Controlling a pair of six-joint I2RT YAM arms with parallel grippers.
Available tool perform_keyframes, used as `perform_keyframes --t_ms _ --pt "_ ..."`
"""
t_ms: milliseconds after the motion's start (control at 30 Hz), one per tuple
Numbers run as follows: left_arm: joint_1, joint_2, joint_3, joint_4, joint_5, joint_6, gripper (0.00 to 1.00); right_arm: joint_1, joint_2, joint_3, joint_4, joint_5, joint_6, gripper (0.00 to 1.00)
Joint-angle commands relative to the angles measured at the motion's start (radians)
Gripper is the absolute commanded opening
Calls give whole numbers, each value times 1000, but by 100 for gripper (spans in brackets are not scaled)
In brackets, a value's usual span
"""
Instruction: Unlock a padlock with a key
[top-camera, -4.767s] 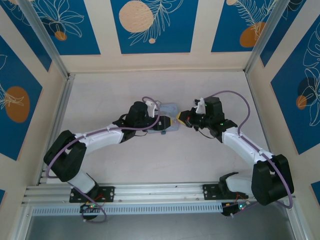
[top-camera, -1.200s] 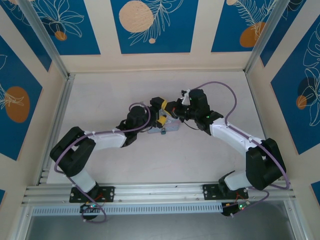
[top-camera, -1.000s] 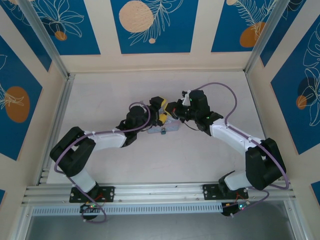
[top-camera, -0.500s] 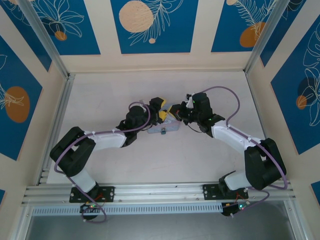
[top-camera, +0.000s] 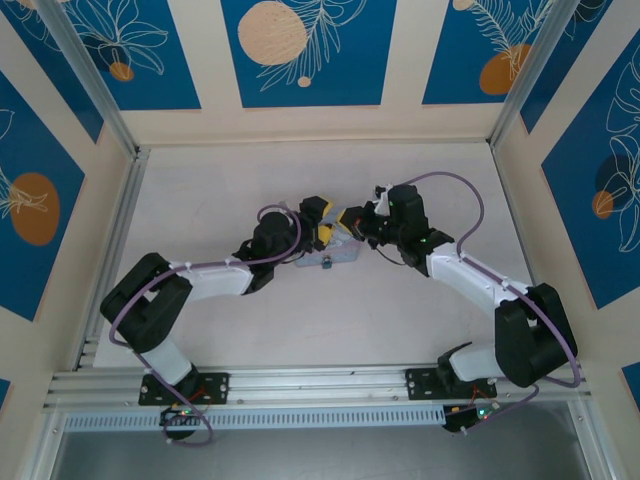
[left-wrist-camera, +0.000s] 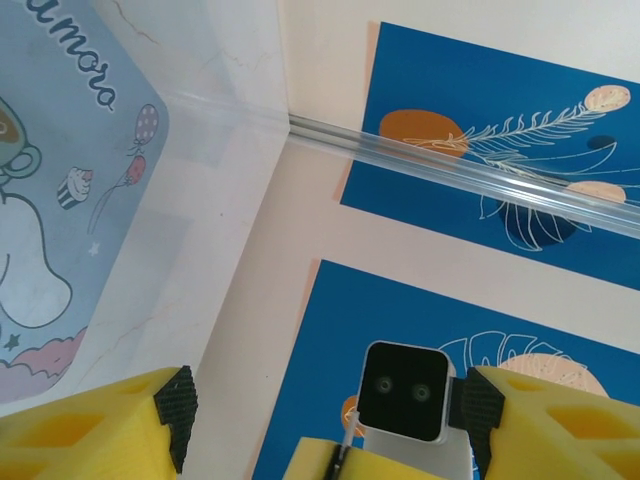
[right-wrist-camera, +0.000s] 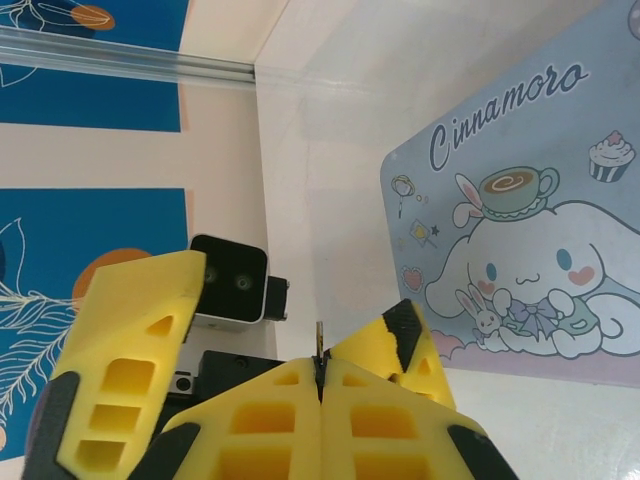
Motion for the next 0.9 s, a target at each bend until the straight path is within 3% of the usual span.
perform_keyframes --t_ms 0,433,867 --pt "-9 16 5 0 -2 23 72 13 -20 41 4 -11 16 0" --pt "-13 22 17 16 5 13 68 32 28 62 19 0 17 0" --pt "-14 27 15 35 2 1 52 4 32 -7 46 15 21 0"
